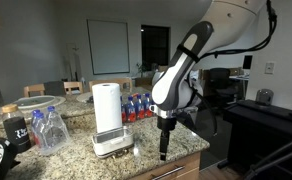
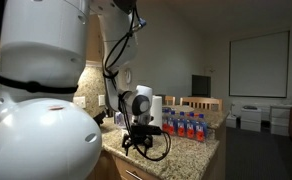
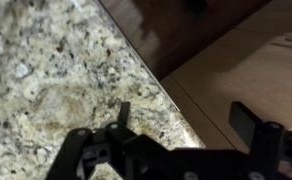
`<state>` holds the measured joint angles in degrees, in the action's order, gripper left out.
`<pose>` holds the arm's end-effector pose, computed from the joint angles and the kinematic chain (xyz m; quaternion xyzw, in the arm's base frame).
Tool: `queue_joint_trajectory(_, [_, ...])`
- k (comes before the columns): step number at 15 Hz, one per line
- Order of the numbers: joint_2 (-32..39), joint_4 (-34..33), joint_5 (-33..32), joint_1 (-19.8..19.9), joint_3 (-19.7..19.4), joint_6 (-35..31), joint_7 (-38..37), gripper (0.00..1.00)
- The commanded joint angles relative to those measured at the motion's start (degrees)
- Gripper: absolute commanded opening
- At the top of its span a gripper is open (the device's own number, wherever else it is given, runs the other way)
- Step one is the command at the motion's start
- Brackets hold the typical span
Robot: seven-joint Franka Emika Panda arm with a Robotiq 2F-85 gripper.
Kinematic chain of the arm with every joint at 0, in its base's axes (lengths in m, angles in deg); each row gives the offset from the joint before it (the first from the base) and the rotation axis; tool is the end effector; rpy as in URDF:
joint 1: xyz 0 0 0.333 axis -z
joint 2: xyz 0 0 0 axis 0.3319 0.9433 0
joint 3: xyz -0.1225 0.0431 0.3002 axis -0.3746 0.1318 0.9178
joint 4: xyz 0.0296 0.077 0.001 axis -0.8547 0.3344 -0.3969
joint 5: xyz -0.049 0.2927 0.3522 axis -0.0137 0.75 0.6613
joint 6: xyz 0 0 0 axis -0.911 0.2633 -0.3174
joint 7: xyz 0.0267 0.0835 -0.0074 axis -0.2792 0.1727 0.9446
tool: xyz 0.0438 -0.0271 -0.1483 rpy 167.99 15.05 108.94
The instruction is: Pick up the bowl and put it on the object
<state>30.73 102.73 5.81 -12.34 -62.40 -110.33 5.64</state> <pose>0.4436 0.1614 0.1161 -0.9015 -0.4245 0.0113 0.0829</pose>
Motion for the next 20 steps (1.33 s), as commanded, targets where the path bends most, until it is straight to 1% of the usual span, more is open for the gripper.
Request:
queue_joint_trajectory(1, [-4.98,-0.02,14.91,0.5,-4.04,8.14,7.79,1.0])
queue_joint_trajectory(2, [-6.02,-0.49,16.02,-0.11,-5.79,10.46,6.88,1.0])
queue_joint_trajectory(3, [-6.98,-0.82,15.64,-1.44,-8.06,12.32,5.08,1.0])
queue_joint_trajectory(4, [-3.1,-1.63,13.5,-3.37,-9.46,9.16,6.05,1.0])
queue_joint_trajectory(6, [-4.99,-1.99,14.15,-4.37,-11.65,11.55,5.84,1.0])
queue_joint_trajectory(10, [-5.64,-1.9,14.27,-5.1,-11.84,11.81,5.54,1.0])
queue_joint_trajectory(20, [-5.64,-1.88,14.27,-5.1,-11.87,11.81,5.54,1.0])
